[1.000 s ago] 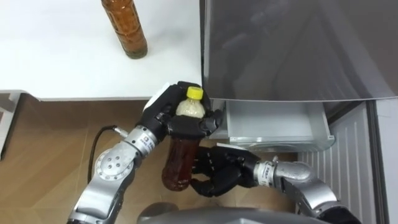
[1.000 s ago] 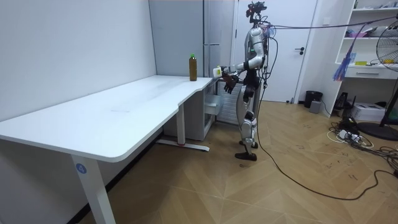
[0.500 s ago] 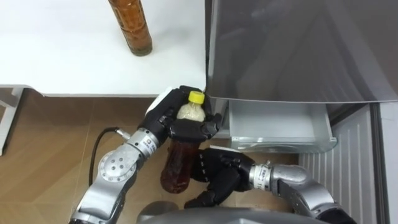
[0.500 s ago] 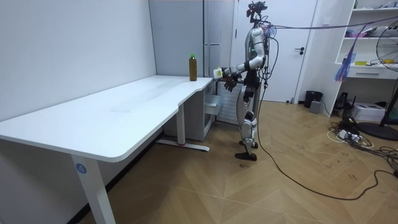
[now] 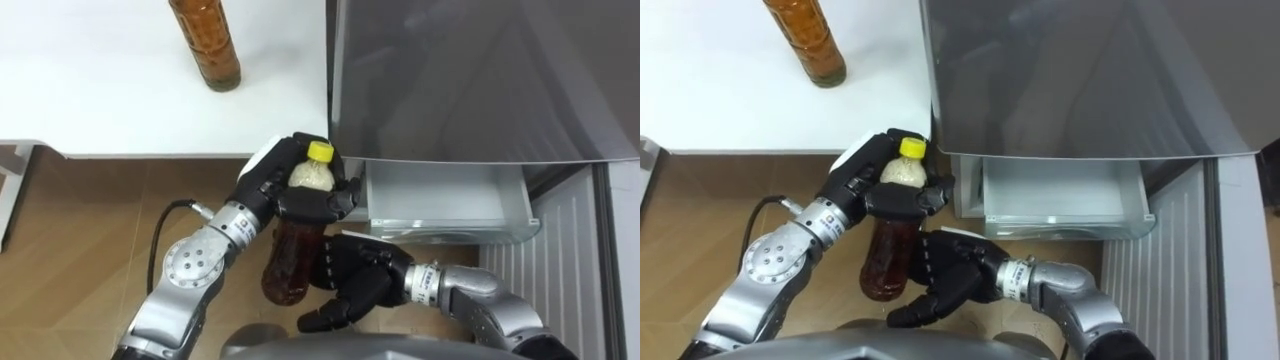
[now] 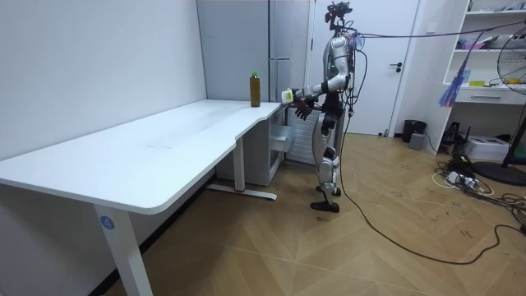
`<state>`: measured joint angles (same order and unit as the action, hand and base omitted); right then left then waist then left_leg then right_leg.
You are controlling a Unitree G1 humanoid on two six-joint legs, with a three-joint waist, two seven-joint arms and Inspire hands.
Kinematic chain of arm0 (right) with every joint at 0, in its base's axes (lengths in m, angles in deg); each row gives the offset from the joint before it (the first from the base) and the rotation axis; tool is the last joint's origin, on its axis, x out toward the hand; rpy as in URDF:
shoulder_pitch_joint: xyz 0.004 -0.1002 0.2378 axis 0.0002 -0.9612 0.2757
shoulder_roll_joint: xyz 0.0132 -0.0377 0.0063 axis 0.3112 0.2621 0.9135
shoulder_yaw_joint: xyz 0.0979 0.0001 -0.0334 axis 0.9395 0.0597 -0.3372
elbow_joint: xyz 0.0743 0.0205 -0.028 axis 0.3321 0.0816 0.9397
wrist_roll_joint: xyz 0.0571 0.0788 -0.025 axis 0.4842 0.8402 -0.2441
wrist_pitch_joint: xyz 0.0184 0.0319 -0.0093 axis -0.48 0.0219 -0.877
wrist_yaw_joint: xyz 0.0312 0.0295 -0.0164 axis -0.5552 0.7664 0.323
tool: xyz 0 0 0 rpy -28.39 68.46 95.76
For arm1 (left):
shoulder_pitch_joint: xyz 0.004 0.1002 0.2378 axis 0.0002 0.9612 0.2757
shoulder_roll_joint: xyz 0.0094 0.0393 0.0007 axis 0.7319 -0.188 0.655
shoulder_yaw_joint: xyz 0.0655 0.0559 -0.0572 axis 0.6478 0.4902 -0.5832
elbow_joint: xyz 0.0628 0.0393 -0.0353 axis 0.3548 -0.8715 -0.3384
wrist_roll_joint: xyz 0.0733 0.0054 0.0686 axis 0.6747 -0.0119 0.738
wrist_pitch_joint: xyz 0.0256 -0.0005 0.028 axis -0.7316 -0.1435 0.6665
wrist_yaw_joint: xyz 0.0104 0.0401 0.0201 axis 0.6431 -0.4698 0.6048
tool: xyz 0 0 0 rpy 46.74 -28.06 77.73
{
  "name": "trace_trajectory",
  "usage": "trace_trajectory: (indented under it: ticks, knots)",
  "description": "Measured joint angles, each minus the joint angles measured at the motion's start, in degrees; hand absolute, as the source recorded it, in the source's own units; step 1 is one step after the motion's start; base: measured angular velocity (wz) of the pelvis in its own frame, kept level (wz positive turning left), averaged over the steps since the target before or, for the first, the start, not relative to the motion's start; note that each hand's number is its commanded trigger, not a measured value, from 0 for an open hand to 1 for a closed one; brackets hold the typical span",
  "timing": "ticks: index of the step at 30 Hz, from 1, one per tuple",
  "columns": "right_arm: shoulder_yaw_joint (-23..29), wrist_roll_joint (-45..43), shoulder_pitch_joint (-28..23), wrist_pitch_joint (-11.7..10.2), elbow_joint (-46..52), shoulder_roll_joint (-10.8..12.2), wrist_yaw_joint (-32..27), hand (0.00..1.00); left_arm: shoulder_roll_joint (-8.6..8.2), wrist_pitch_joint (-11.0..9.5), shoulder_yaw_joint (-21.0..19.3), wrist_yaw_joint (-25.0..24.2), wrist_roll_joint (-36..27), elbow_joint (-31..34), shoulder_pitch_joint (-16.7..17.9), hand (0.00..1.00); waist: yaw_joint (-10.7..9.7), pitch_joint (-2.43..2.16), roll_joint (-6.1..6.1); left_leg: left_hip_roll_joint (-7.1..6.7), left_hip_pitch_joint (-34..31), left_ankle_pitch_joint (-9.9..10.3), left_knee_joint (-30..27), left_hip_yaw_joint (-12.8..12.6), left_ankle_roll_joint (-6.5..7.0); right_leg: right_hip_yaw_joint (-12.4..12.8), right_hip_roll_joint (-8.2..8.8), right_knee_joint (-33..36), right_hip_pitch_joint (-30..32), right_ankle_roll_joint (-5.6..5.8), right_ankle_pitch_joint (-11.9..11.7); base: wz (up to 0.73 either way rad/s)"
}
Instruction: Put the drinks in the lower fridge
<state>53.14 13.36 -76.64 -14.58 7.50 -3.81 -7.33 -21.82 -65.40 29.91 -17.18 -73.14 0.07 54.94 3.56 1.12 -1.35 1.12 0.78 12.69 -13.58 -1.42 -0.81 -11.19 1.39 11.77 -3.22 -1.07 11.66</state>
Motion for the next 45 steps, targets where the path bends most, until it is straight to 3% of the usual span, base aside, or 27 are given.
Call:
trace_trajectory:
  ticks: [2,3,4,5,14,29,30,31,32,33,45]
  knots:
    - [0.0,0.4,0.0,0.0,0.0,-0.1,0.0,0.0,0.01,0.0,0.0,0.0,-0.1,0.0,0.0,1.0,0.0,0.04,0.01,0.01,0.0,0.0,0.0,-0.1,0.0,0.0,0.0,0.0,0.1,0.0,0.0,0.0]
    - [0.0,0.4,0.0,0.0,0.0,-0.1,0.0,0.55,0.02,0.0,0.0,0.0,-0.1,0.0,0.0,1.0,0.0,0.06,0.03,0.01,-0.1,0.0,0.0,-0.1,0.0,0.0,-0.01,0.0,0.1,0.0,0.0,0.0]
    - [0.0,0.4,0.0,0.0,0.0,-0.1,0.0,0.73,0.06,0.0,0.1,0.0,-0.1,0.0,0.0,1.0,0.0,0.07,0.03,0.01,-0.1,0.0,0.0,-0.1,0.0,0.1,-0.01,0.0,0.1,0.0,0.0,0.0]
    - [0.0,0.4,0.0,0.0,0.0,-0.1,0.0,1.0,0.09,0.0,0.1,0.0,-0.1,0.0,0.0,1.0,0.0,0.07,0.03,0.01,-0.1,0.0,0.0,-0.1,0.0,0.1,-0.02,0.0,0.1,0.0,0.0,0.0]
    - [0.1,0.3,0.0,0.6,0.0,-0.5,-3.3,1.0,-0.21,0.0,1.7,-2.3,-0.9,0.0,-0.2,1.0,0.0,0.09,0.08,-0.02,-0.2,0.0,0.0,-0.2,0.0,0.0,0.05,0.0,0.2,0.0,0.0,0.0]
    - [0.0,-0.1,0.0,0.5,0.0,-0.8,-3.5,1.0,-0.36,0.1,2.2,-2.8,-3.0,-1.2,-0.9,1.0,0.0,0.07,0.02,0.02,0.0,0.0,0.0,-0.3,0.0,0.3,0.02,0.2,0.3,0.0,0.0,0.0]
    - [0.0,-0.1,0.0,0.5,0.0,-0.8,-3.5,1.0,-0.36,0.1,2.2,-2.8,-3.0,-1.2,-0.9,0.81,0.0,0.06,0.0,0.03,0.0,0.0,0.0,-0.3,0.0,0.4,0.03,0.2,0.3,0.0,0.0,0.0]
    - [0.0,-0.1,0.0,0.5,0.0,-0.8,-3.5,1.0,-0.36,0.1,2.2,-2.8,-3.0,-1.2,-0.9,0.52,0.0,0.06,0.0,0.03,0.1,0.0,0.0,-0.3,0.0,0.4,0.02,0.3,0.3,0.0,0.0,0.0]
    - [0.0,-0.1,0.0,0.5,0.0,-0.8,-3.5,1.0,-0.36,0.1,2.2,-2.8,-3.0,-1.2,-0.9,0.15,0.0,0.07,-0.03,0.04,0.1,0.0,0.0,-0.4,0.0,0.4,0.03,0.3,0.3,0.0,0.0,0.0]
    - [0.0,-0.1,0.0,0.5,0.0,-0.8,-3.5,1.0,-0.36,0.1,2.2,-2.8,-3.0,-1.2,-0.9,0.0,0.0,0.08,-0.06,0.05,0.2,0.0,0.0,-0.4,0.0,0.4,0.03,0.4,0.3,0.0,0.0,0.0]
    - [-0.6,0.4,0.0,0.5,0.0,-0.7,-3.5,1.0,-0.24,0.1,2.1,-1.2,-3.0,-1.2,-1.2,0.0,-0.1,0.07,-0.06,0.14,0.3,0.0,-0.1,-1.1,0.02,0.1,0.03,0.7,0.3,0.02,0.0,-0.01]
